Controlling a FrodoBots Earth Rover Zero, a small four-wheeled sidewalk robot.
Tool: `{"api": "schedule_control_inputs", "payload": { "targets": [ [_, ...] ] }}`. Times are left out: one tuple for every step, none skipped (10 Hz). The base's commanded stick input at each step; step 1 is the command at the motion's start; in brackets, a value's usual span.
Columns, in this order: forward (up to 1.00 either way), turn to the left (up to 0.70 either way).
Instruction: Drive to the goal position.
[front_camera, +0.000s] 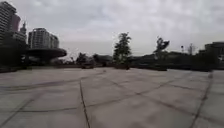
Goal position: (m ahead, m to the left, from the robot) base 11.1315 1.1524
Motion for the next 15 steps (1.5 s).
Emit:
{"api": "schedule_control_inputs", "payload": {
  "targets": [
    [1.0,-0.38],
    [1.0,-0.15],
    [1.0,0.02],
    [1.0,0.02],
    [1.0,0.02],
    [1.0,0.02],
    [1.0,0.02],
    [1.0,0.02],
    [1.0,0.03],
    [1.0,0.03],
    [1.0,0.03],
    [1.0,0.03],
    [1.0,0.03],
    [1.0,0.03],
    [1.0,0.03]
  ]
}}
